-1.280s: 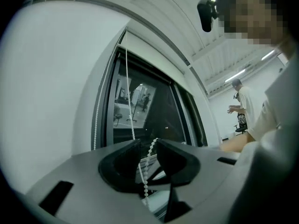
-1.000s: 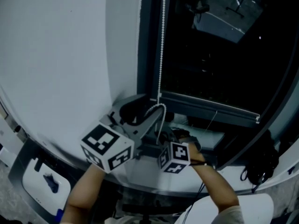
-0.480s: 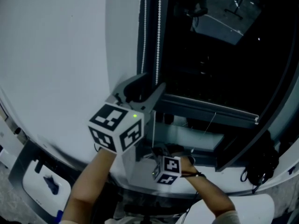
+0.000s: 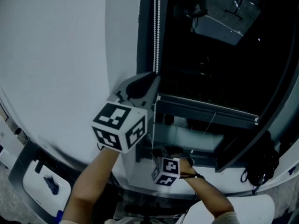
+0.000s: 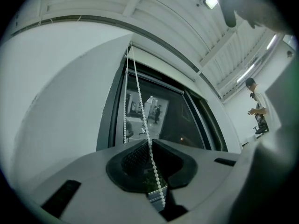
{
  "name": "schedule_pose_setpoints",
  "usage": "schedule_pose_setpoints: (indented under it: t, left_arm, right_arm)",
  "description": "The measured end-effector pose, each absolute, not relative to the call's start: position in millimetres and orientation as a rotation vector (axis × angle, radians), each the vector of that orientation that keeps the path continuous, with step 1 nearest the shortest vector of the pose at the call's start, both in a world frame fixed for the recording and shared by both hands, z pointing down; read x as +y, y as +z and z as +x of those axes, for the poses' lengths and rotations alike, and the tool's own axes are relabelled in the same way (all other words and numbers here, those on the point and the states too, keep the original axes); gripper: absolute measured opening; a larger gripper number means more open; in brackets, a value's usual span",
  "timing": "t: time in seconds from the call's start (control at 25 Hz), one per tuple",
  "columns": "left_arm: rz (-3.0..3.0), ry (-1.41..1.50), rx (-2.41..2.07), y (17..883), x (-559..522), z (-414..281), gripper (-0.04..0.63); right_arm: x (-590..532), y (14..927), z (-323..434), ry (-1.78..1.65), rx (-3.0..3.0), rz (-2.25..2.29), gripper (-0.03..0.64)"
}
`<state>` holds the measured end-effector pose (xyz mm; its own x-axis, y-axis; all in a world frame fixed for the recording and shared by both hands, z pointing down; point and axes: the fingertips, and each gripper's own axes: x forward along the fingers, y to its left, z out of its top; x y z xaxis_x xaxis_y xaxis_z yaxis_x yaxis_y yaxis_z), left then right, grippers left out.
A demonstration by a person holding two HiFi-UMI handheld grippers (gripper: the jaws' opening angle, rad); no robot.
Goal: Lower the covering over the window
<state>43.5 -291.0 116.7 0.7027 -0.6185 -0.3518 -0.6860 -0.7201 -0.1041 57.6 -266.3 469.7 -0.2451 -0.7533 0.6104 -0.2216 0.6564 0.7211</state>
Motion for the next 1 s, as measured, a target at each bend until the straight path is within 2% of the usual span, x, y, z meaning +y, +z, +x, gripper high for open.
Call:
schedule_pose_setpoints:
  t: [0.6, 0.8, 1.0]
  left_arm:
    - [-2.720, 0.340, 1.029, 122.8, -292.8, 54.0, 0.041]
    - [-2.716, 0.342, 1.016, 122.9, -290.3, 53.7, 0.020]
    - [-2.620, 0.222, 1.014, 121.8, -284.2, 61.3, 0.015]
  right_arm:
    - [-263.0, 469.2, 58.7, -0.605, -1.824, 0.790, 0.009]
    - [-263.7, 467.4, 62.0, -0.589, -1.848, 0.807, 0.009]
    - [-263.1, 464.2, 64.6, -0.544, -1.897, 0.782, 0.010]
